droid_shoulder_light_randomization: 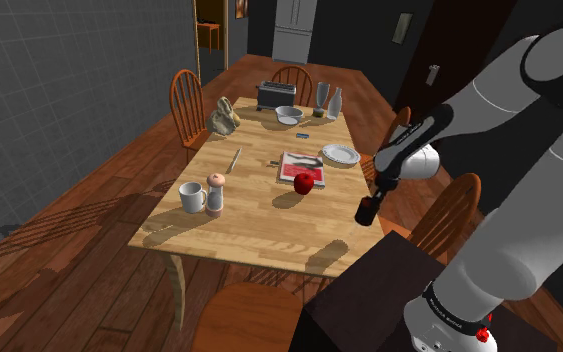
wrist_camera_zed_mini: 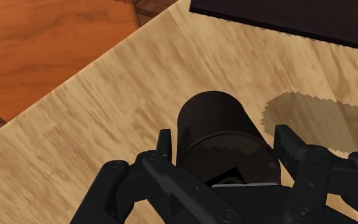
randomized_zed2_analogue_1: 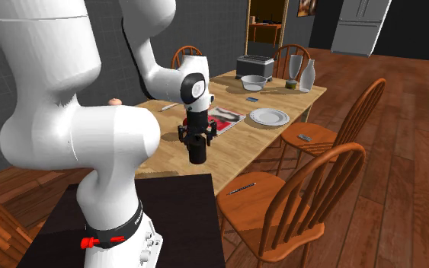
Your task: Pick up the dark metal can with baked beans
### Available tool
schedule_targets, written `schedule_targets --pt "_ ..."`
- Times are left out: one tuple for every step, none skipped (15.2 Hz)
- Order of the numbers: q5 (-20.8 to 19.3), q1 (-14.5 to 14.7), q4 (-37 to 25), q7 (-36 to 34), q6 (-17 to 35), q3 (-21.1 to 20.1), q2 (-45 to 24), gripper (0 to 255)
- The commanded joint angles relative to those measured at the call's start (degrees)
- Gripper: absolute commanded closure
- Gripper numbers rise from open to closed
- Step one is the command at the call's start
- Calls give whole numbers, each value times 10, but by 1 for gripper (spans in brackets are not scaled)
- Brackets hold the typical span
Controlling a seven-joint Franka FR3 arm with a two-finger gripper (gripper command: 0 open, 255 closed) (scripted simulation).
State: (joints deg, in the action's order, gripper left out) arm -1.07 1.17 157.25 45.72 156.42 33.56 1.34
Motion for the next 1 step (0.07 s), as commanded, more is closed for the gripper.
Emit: schedule_targets --pt "-10 -1 0 -8 -6 0 7 255"
